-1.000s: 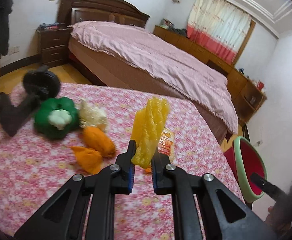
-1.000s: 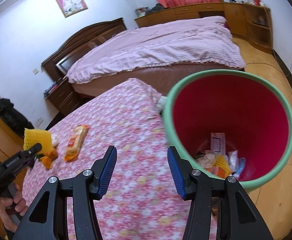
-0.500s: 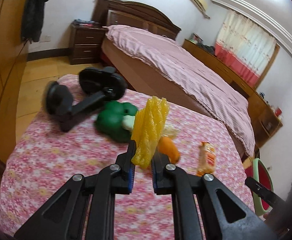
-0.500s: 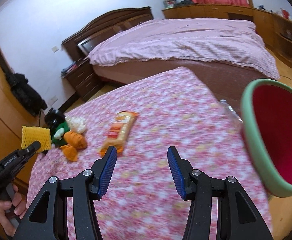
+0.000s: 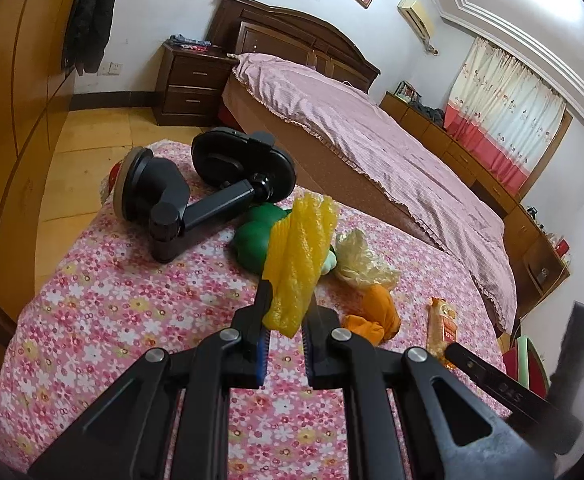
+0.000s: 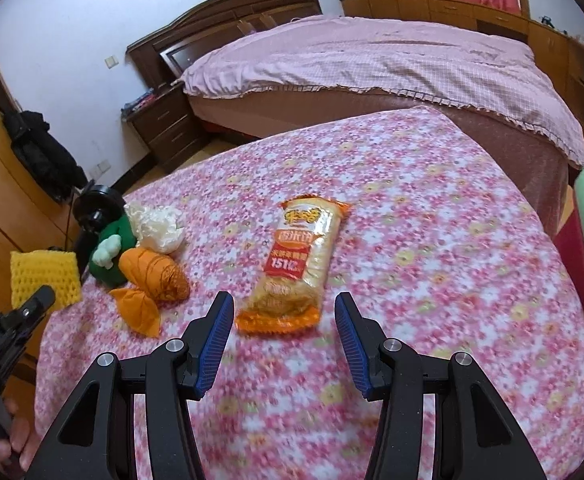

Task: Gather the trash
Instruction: 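Grasp the orange printed snack bag with the right tool while the left tool holds the sponge, then carry the sponge in the left tool and snack bag in the right tool over the bucket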

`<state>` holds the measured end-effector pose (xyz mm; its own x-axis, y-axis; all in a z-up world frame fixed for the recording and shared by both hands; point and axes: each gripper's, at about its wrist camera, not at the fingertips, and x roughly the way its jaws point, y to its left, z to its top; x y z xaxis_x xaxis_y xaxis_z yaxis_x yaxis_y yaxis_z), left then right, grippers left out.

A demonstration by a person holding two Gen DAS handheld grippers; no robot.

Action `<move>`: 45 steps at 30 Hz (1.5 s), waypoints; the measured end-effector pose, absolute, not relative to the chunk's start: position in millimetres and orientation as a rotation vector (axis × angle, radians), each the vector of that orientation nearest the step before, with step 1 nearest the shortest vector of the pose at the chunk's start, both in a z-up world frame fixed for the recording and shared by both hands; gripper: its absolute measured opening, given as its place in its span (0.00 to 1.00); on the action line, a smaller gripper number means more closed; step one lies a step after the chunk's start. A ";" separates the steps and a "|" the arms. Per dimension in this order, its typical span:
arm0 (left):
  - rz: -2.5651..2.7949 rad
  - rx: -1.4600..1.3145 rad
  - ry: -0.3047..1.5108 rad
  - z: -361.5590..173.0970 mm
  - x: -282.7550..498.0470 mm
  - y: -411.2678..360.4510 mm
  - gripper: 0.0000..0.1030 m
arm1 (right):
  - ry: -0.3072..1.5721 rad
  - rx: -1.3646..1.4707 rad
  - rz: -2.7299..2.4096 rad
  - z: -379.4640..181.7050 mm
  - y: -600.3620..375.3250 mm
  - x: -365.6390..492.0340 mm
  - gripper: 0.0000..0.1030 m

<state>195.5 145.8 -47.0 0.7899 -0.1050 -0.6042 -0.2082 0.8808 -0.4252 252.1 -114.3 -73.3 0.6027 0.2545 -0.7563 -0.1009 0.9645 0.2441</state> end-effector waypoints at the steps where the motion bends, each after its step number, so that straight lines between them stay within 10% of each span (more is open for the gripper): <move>1: 0.054 -0.503 0.667 -47.5 195.5 145.5 0.12 | 0.903 0.178 0.201 -75.0 -111.9 254.8 0.52; 45: -0.058 -0.420 0.649 -27.5 183.7 97.9 0.12 | 0.830 0.222 0.197 -42.1 -170.6 165.2 0.35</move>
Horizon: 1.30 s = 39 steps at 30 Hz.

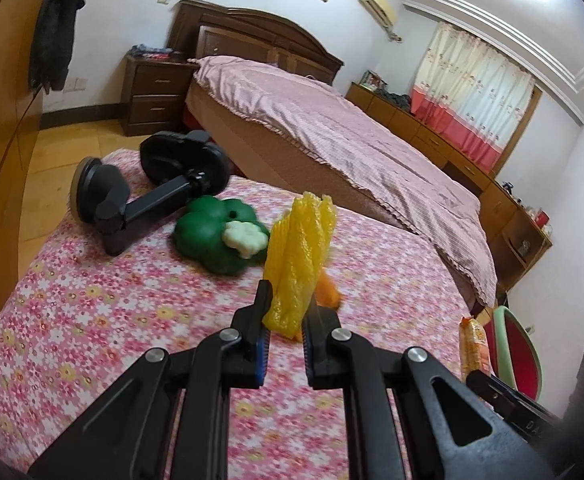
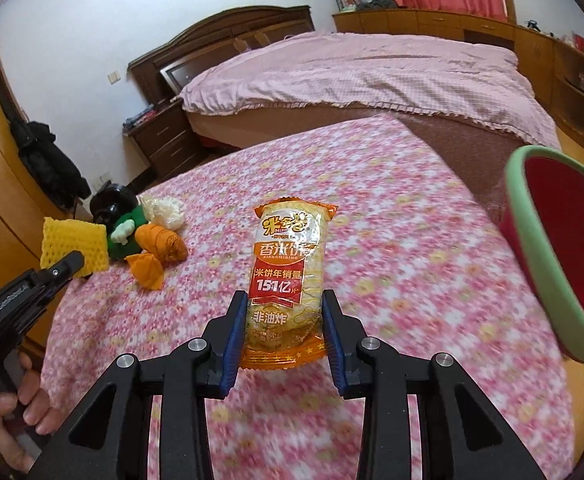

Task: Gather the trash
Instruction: 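Carry the sponge in the left tool and snack bag in the right tool over the bucket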

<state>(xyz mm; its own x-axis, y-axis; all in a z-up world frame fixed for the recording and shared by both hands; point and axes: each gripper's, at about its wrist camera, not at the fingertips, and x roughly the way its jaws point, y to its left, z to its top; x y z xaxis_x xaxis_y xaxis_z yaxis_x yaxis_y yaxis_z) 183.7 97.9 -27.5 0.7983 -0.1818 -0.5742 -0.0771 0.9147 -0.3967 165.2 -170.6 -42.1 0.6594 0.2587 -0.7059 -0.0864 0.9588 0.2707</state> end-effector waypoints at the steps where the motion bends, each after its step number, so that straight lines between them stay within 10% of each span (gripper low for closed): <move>1: -0.069 -0.414 0.647 -24.9 181.0 93.0 0.12 | 0.822 0.227 0.193 -39.3 -175.2 159.9 0.35; 39: -0.469 -0.227 0.734 19.2 167.8 -106.5 0.12 | 0.669 0.476 -0.015 -13.1 -342.7 80.5 0.35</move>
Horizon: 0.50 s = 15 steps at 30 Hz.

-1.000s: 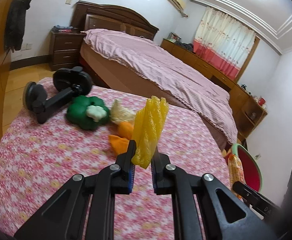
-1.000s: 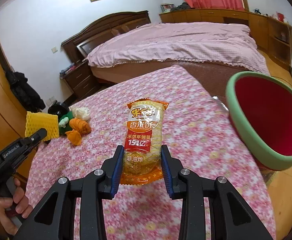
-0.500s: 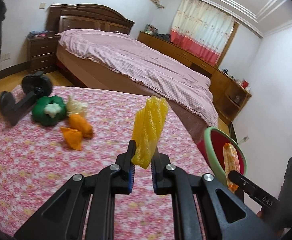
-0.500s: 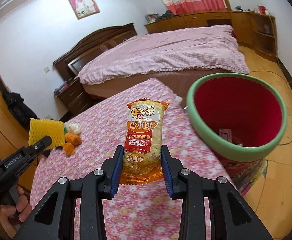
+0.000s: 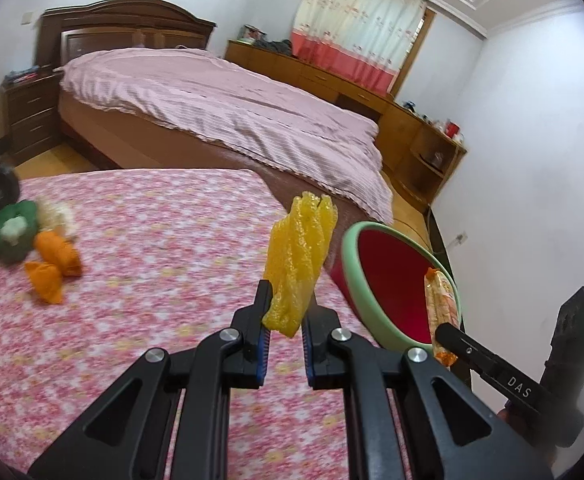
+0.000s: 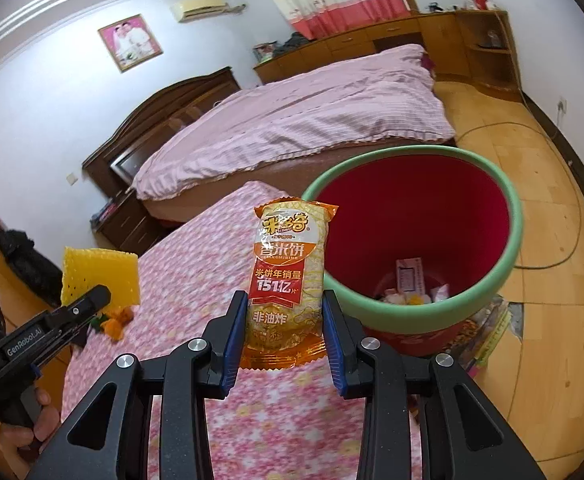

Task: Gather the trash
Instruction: 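Carry the sponge in the left tool and snack bag in the right tool over the bucket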

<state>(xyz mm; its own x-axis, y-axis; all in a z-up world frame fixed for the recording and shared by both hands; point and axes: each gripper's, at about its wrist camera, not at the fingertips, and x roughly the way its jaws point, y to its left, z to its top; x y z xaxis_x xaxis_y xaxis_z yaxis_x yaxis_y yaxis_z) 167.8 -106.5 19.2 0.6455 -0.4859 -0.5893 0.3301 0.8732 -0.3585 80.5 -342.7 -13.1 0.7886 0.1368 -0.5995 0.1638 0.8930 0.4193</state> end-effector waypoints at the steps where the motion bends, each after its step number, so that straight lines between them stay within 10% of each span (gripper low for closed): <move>1: -0.481 -0.219 0.739 19.1 169.5 -114.1 0.12 | 0.666 0.483 -0.023 -13.7 -347.5 79.0 0.35; 15: -0.624 -0.120 0.784 9.8 189.2 -207.3 0.12 | 0.658 0.546 -0.105 -28.0 -400.0 79.3 0.35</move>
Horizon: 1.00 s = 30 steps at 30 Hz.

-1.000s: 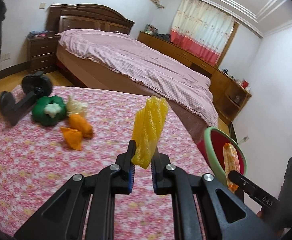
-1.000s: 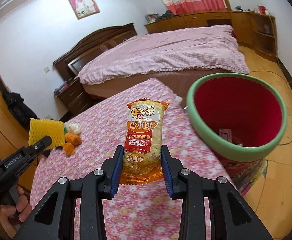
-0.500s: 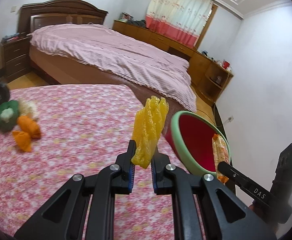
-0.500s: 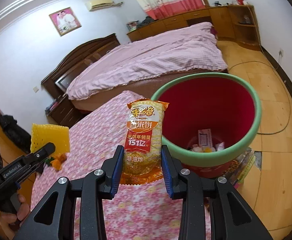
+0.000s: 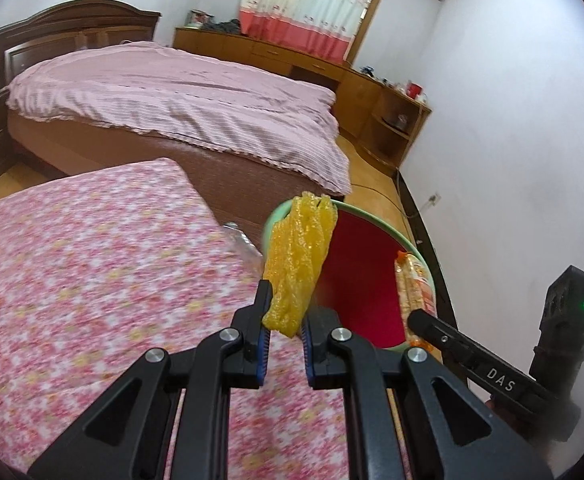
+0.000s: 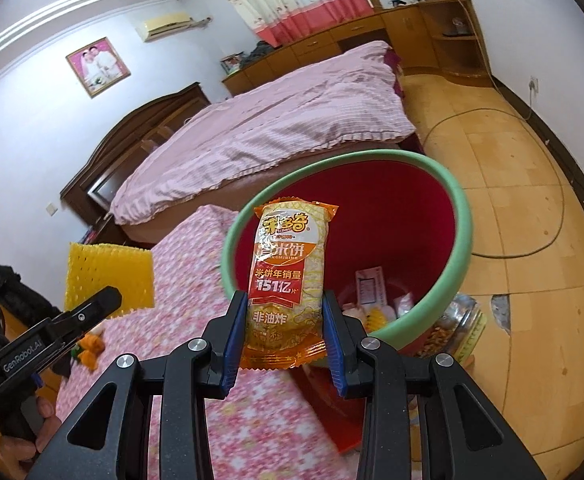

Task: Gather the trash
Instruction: 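Carry the sponge in the left tool and snack bag in the right tool over the bucket, then open the left tool to drop the sponge while the right tool drops the snack bag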

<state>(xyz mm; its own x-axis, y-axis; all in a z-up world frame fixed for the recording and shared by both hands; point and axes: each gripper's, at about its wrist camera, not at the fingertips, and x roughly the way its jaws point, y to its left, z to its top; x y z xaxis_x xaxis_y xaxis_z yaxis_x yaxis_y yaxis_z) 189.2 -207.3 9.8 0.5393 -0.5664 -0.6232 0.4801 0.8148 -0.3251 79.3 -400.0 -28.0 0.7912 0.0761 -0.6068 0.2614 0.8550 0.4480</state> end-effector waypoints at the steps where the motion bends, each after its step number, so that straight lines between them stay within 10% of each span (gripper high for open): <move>1: -0.633 -0.117 0.787 8.2 190.2 -212.3 0.12 | 0.659 0.548 -0.108 -28.8 -402.5 80.2 0.35; 19: -0.721 -0.036 0.855 -22.7 206.6 -280.2 0.12 | 0.681 0.596 -0.163 -49.3 -440.0 91.1 0.35; 25: -0.697 -0.007 0.868 -27.0 208.3 -287.3 0.37 | 0.686 0.603 -0.164 -53.8 -443.8 92.7 0.35; 30: -0.677 0.003 0.873 -29.5 210.7 -287.5 0.38 | 0.692 0.608 -0.163 -56.4 -446.2 96.0 0.35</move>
